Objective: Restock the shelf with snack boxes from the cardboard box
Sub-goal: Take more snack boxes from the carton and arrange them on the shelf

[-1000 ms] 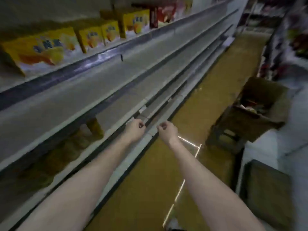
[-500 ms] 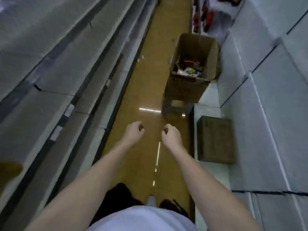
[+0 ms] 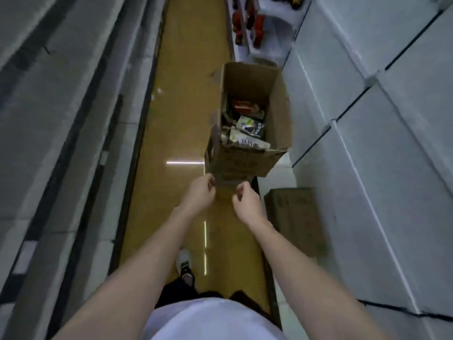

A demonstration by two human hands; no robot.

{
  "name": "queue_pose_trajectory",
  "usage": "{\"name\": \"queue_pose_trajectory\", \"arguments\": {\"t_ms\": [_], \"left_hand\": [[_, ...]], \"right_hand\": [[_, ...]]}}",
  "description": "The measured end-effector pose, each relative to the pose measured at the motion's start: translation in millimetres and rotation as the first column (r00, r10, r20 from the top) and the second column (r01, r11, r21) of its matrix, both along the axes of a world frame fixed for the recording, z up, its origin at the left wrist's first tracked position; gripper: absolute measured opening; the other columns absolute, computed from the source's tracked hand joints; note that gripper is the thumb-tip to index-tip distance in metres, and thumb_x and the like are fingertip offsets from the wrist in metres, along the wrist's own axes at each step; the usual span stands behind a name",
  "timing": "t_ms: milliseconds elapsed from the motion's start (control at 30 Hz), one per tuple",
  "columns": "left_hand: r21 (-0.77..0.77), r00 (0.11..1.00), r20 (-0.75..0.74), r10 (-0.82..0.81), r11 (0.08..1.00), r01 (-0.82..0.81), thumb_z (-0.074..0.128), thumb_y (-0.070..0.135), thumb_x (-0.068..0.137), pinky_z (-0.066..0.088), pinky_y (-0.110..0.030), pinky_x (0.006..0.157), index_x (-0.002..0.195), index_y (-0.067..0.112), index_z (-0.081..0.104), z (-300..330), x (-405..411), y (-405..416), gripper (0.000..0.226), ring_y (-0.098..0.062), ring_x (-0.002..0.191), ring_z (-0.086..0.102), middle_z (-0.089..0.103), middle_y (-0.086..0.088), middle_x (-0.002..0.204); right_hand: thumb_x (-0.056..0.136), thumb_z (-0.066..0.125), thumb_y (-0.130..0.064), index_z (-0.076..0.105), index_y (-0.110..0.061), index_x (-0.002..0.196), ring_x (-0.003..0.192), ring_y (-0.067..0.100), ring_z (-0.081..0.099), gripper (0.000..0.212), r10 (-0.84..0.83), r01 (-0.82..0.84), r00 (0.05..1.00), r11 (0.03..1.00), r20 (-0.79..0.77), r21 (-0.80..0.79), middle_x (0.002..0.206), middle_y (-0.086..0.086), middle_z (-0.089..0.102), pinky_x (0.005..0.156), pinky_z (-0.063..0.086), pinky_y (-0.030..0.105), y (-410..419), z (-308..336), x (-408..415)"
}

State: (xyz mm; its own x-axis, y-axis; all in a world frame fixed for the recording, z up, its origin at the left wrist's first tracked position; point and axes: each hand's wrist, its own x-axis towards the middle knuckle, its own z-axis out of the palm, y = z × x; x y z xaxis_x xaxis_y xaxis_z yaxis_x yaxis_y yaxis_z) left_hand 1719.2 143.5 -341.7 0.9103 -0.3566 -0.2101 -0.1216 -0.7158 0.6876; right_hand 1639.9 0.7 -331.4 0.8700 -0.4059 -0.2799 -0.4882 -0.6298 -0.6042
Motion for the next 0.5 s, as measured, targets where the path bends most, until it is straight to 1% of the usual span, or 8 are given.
{"name": "queue_pose_trajectory", "arguments": {"t_ms": [100,167,233,300,400,500], "left_hand": [[-0.056,1.000,-0.014,-0.024,0.998,0.023,0.058,0.011,0.090,0.050,-0.030,0.077,0.105,0.014,0.062,2,61,-15,0.017,-0.024,0.085,0.063,0.066,-0.006,0.091],[-0.089,0.999,0.011,-0.041,0.995,0.042,0.059,0.009,0.089,0.046,-0.027,0.072,0.101,0.013,0.063,4,94,-28,0.013,-0.025,0.083,0.064,0.066,-0.006,0.088],[-0.098,0.998,0.015,-0.066,0.993,0.067,0.059,0.006,0.089,0.043,-0.026,0.070,0.100,0.009,0.063,7,117,-40,0.012,-0.025,0.082,0.062,0.066,-0.008,0.090],[-0.095,0.994,0.032,-0.103,0.990,0.106,0.057,0.003,0.089,0.045,-0.028,0.073,0.103,0.006,0.063,10,140,-56,0.016,-0.028,0.088,0.063,0.067,-0.013,0.097],[-0.037,0.984,0.045,-0.171,0.984,0.173,0.055,0.002,0.090,0.049,-0.034,0.085,0.110,0.000,0.063,12,178,-85,0.022,-0.033,0.100,0.063,0.068,-0.018,0.107],[-0.006,0.973,0.071,-0.219,0.976,0.220,0.056,0.005,0.090,0.052,-0.038,0.090,0.115,0.004,0.062,7,218,-118,0.025,-0.031,0.104,0.064,0.068,-0.015,0.113]], "right_hand": [[0.098,0.058,-0.021,0.049,-0.027,0.103,0.091,0.009,0.053,0.012,-0.041,0.042,0.999,0.998,0.018,-0.037,0.102,-0.008,0.054,0.076,0.040,0.022,-16,6,52],[0.098,0.058,-0.021,0.053,-0.024,0.104,0.093,0.010,0.051,0.009,-0.066,0.069,0.997,0.994,0.034,-0.083,0.104,-0.006,0.052,0.078,0.038,0.021,-27,8,81],[0.098,0.057,-0.021,0.056,-0.021,0.108,0.092,0.010,0.049,0.010,-0.098,0.100,0.995,0.989,0.027,-0.106,0.106,-0.006,0.051,0.080,0.038,0.021,-39,8,102],[0.098,0.058,-0.021,0.056,-0.021,0.107,0.094,0.011,0.051,0.010,-0.134,0.136,0.991,0.985,0.023,-0.105,0.109,-0.004,0.053,0.081,0.041,0.023,-53,7,125],[0.096,0.060,-0.022,0.052,-0.026,0.102,0.097,0.013,0.055,0.011,-0.180,0.182,0.983,0.979,0.034,-0.087,0.108,-0.005,0.055,0.084,0.047,0.028,-80,3,163],[0.096,0.060,-0.019,0.052,-0.025,0.104,0.098,0.014,0.055,0.013,-0.197,0.198,0.980,0.978,0.023,-0.059,0.107,-0.005,0.054,0.084,0.047,0.028,-110,-6,203]]}}
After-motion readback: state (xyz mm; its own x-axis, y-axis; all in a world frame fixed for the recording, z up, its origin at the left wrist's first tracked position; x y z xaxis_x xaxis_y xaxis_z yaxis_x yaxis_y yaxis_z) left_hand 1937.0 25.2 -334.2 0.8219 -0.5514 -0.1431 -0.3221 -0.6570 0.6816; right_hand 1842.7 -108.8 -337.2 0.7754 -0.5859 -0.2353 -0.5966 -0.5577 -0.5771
